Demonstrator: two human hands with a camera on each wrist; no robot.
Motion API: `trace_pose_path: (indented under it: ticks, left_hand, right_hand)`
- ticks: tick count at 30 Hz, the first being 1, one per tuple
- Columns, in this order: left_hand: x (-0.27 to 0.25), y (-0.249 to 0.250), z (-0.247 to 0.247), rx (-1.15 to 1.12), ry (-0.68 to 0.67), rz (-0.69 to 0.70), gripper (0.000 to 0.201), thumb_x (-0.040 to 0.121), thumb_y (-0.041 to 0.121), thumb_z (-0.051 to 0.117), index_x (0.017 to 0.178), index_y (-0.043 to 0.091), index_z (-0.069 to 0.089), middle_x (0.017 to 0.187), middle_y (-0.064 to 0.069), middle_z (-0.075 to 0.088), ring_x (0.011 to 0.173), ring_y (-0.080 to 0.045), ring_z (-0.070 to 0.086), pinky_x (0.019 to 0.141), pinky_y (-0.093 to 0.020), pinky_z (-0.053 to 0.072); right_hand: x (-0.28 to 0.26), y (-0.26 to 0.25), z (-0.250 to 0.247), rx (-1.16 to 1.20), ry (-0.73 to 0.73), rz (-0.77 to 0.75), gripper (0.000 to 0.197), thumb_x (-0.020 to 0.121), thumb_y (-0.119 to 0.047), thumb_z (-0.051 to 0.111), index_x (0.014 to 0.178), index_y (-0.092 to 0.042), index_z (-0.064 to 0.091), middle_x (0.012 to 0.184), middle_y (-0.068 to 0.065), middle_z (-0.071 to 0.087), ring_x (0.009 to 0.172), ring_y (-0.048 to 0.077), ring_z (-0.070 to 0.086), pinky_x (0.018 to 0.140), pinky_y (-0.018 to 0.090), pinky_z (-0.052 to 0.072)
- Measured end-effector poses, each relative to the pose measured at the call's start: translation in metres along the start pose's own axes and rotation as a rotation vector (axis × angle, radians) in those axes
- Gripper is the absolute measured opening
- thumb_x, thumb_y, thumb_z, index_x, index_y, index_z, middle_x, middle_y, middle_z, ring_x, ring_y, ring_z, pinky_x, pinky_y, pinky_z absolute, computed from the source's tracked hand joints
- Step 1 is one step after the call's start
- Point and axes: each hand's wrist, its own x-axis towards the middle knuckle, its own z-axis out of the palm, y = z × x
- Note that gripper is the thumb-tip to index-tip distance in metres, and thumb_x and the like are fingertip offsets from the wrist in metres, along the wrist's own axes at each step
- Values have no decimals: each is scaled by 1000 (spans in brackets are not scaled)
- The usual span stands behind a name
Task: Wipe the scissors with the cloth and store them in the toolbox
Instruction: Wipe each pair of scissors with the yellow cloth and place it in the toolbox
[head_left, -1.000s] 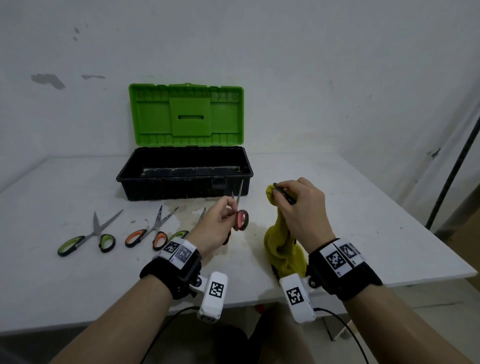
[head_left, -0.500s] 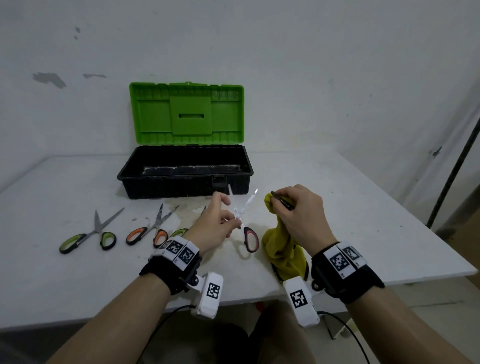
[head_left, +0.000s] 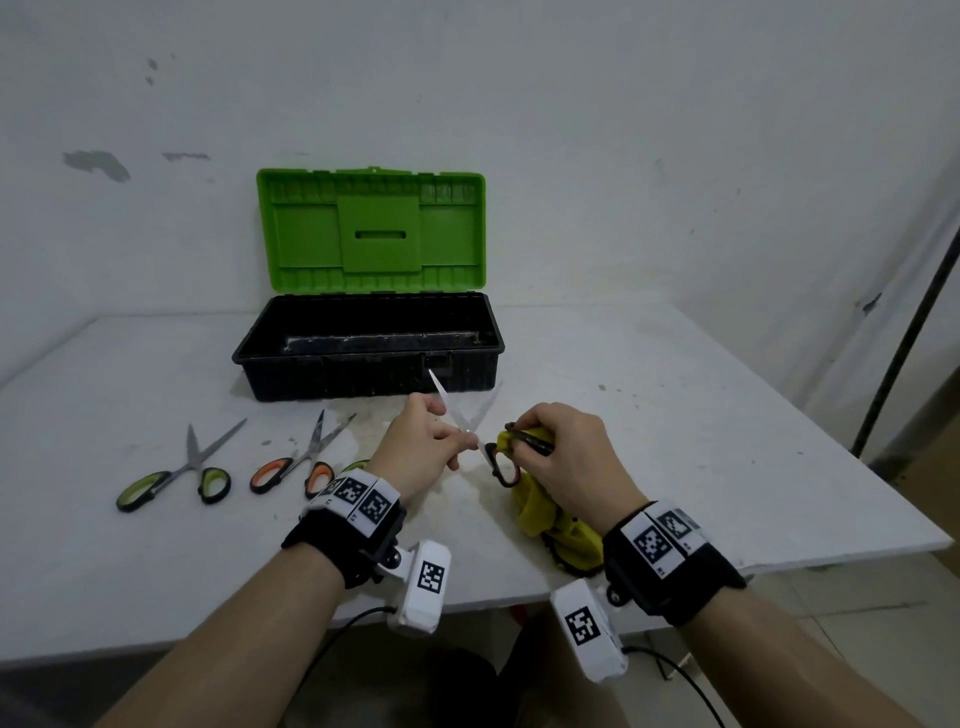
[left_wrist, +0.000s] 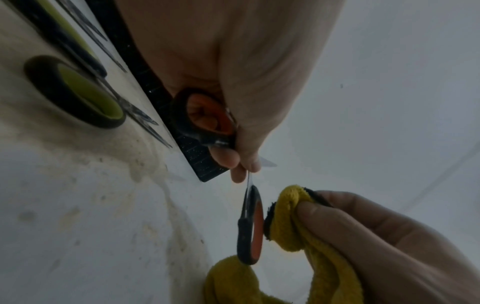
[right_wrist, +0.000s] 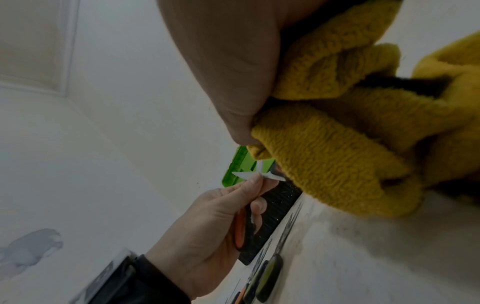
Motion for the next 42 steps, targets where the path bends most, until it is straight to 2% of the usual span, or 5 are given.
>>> trace_pose_path:
  ticks: [10,18,27,32,42]
  left_hand:
    - [4,-4,-2,-139,-114,26,18,98,18,60,91,1,60,80,-6,77,57,-12,59,57,-31,48]
    - [3,2,4,-163,-200,51,16,97,10,60,82,6,56,70,-7,72,51,-13,52,48,-26,41]
    - [2,0,-2,-131,-244,38,13,96,11,62,87,3,56,79,-19,74,48,-10,51,51,-28,41]
    - [4,1,0,-156,-248,30,13,95,13,63,85,7,59,78,-13,75,51,-14,50,49,-26,41]
    - [-1,0,-2,-109,-329,73,17,96,12,63,89,-2,58,84,-20,74,53,-16,49,52,-27,41]
  right_hand:
    - [6,-3,-2,-40,61,-70,15,84,-20,69,98,-20,69,93,-9,64,82,6,54,71,4,38]
    - [-1,0,18,-49,56,-239,15,87,-13,69,101,-13,74,93,1,64,81,17,61,72,30,52]
    - [28,31,-6,-73,281,8,13,91,-20,65,96,-13,74,86,3,65,81,20,61,76,32,50]
    - [8,9,0,-29,259,-155,11,89,-19,68,98,-14,72,88,-1,65,79,10,58,73,12,44]
    - [21,29,-1,-50,296,-28,14,92,-19,64,98,-12,74,87,3,64,80,17,60,78,31,50]
